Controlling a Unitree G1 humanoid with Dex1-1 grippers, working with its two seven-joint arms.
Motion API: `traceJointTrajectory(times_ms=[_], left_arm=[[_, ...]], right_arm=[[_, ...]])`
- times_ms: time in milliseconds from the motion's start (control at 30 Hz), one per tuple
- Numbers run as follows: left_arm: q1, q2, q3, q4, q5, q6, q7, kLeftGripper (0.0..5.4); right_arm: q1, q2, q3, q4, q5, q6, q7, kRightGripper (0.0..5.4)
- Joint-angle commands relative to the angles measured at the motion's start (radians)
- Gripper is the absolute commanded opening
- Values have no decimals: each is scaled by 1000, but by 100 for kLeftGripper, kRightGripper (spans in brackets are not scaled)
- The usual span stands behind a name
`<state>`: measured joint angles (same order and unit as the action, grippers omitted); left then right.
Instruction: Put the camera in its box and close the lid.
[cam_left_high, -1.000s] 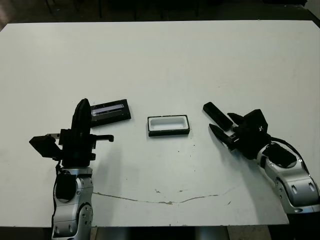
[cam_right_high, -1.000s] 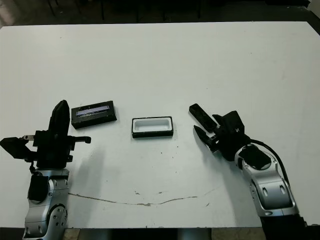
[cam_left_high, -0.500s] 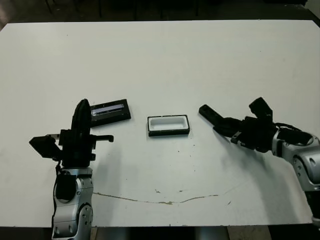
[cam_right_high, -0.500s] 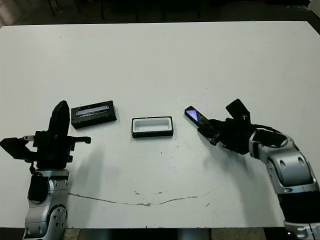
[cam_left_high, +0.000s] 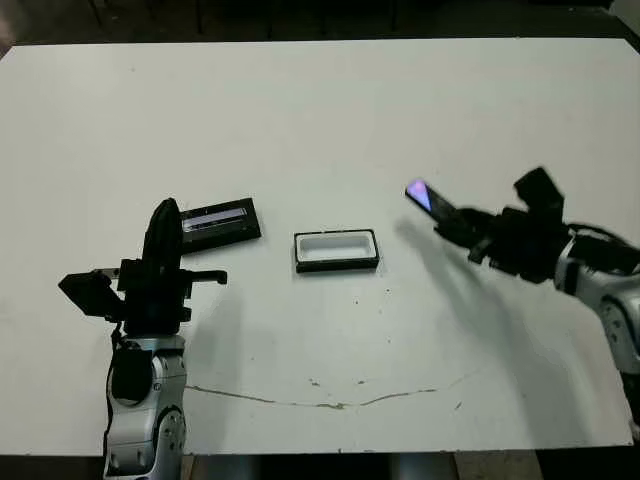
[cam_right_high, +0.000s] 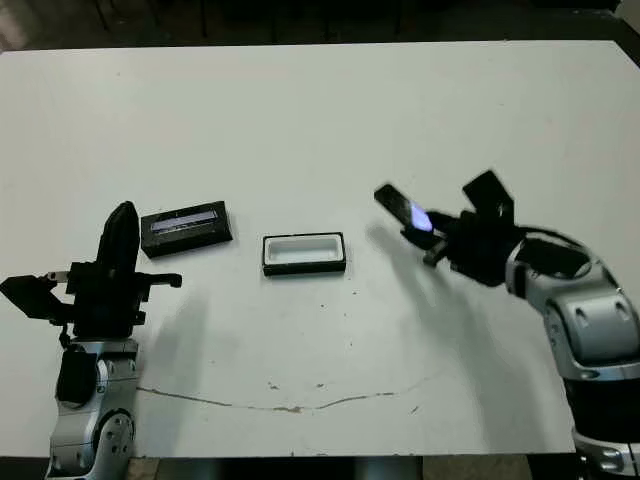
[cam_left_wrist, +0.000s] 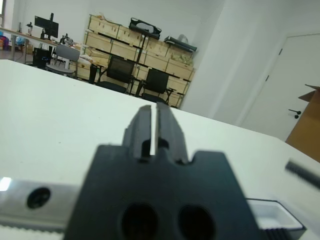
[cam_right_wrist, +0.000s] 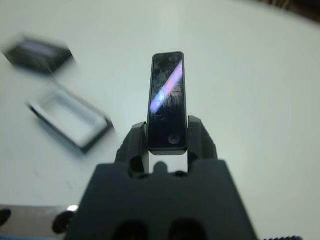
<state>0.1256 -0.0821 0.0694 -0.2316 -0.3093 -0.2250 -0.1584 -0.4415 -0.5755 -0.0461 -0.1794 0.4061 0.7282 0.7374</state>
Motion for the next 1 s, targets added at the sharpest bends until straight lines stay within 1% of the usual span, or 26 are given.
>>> traceJointTrajectory(times_ms=[33, 133, 267, 333, 500, 600, 700, 900, 1000], left_arm=[[24, 2, -4, 0, 17, 15, 16, 0], [26, -2, -10, -9, 11, 23, 23, 0], [31, -5, -19, -16, 19, 30, 38, 0], [33, -4, -22, -15, 22, 27, 40, 0], [40, -5, -33, -27, 38, 32, 54, 0], [42, -5, -36, -27, 49, 31, 61, 0], [44, -4, -39, -29, 57, 31, 66, 0], [41, -4, -37, -21, 65, 25, 68, 0], [40, -6, -36, -17, 58, 28, 66, 0]], right_arm=[[-101, -27, 23, 67, 26, -10, 87, 58], [-196, -42, 83, 150, 4, -61, 193, 58], [-295, -67, 198, 242, -82, -146, 316, 58], [-343, -76, 263, 282, -128, -170, 379, 58], [-447, -66, 398, 367, -239, -230, 502, 58], [-479, -48, 457, 405, -309, -305, 541, 58], [-500, -29, 499, 430, -348, -318, 578, 58], [-522, -4, 572, 425, -415, -339, 654, 58], [-530, 17, 596, 433, -441, -329, 674, 58]])
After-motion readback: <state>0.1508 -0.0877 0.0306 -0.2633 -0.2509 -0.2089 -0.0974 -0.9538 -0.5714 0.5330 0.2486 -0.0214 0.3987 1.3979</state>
